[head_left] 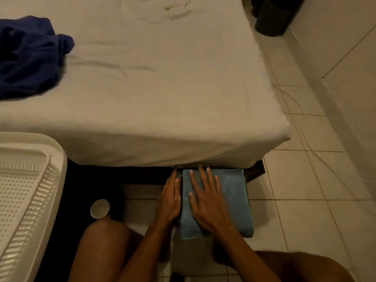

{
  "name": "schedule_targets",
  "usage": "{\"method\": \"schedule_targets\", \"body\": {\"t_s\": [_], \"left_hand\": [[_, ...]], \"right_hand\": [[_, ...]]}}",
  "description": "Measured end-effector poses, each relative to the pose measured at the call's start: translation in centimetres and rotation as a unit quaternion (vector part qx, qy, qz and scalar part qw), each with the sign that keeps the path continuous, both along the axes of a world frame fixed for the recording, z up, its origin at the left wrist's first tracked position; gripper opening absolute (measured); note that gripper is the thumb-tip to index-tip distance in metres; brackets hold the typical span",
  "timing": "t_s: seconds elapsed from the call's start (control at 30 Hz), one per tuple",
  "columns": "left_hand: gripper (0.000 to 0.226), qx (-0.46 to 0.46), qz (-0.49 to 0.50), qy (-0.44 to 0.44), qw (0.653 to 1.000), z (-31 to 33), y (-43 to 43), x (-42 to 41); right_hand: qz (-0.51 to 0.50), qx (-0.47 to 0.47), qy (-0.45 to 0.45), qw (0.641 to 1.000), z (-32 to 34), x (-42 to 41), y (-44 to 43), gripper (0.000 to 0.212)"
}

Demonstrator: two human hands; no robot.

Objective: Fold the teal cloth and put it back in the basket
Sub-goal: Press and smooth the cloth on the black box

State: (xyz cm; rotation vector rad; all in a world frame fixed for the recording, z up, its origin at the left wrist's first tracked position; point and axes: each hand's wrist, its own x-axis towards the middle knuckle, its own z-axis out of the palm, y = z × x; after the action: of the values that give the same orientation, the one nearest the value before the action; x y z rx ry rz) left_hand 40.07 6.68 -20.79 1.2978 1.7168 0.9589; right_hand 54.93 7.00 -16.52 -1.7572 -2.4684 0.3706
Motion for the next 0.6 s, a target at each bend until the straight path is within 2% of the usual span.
{"method": "schedule_targets", "body": {"t_s": [0.2, 0.33, 0.6], "left_hand": [[0.048, -0.018, 0.012, 0.014, 1.000, 1.2, -0.1, 0.4], [0.047, -0.021, 0.011, 0.021, 0.999, 1.5, -0.3, 0.3], [0.046, -0.017, 0.031, 0.016, 0.999, 1.3, -0.4, 0.9]], "right_hand": [[-0.046, -0.005, -0.013, 0.999, 0.4, 1.7, -0.3, 0.066], [0.006, -0.023, 0.007, 1.000, 0.5, -0.5, -0.7, 0.065], [0.025, -0.020, -0.004, 0.999, 0.7, -1.9, 0.0, 0.061]]}}
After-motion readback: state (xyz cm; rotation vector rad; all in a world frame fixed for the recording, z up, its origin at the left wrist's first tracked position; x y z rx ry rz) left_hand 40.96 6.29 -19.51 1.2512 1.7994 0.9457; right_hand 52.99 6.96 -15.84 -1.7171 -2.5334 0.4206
